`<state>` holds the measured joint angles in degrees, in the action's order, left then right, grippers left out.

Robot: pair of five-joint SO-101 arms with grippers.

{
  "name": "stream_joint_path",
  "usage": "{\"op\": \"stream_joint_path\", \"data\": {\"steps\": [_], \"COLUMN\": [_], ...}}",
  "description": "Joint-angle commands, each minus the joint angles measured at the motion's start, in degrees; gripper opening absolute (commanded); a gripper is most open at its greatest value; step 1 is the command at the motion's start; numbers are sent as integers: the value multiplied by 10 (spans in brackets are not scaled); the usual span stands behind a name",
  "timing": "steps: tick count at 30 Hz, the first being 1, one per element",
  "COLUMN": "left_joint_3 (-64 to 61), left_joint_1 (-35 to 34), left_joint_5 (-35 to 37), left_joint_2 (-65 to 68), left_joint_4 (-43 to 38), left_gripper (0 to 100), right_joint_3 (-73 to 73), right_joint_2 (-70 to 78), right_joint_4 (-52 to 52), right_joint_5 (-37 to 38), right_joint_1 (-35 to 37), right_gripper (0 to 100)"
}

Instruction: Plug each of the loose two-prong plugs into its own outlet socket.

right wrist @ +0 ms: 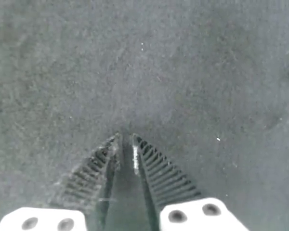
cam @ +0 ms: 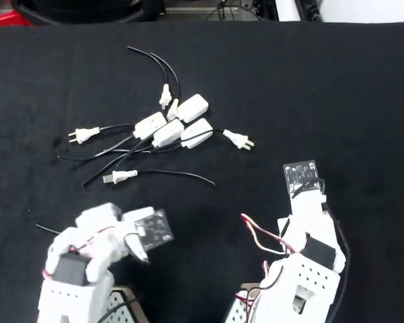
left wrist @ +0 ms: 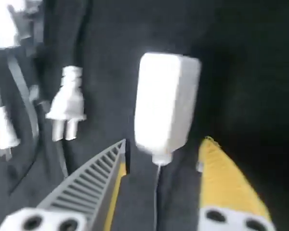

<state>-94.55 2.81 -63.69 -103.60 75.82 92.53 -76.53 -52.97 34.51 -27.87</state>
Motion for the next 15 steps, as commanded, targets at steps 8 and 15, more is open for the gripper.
{"op": "stream_joint_path", "data": {"steps": [8,15], "left_joint_3": [138,239], "left_joint_1": [29,-1], "left_joint_5": [-39,37], "left_joint_2": [-1,4], "left_joint_4": [93,35], "left_gripper": [278,274], "right_joint_3": [-15,-15], "right_joint_2": [0,0], "right_joint_4": [9,9], "right_joint_5": [3,3], "right_joint_1": [8,8], "right_gripper": [43,43]}}
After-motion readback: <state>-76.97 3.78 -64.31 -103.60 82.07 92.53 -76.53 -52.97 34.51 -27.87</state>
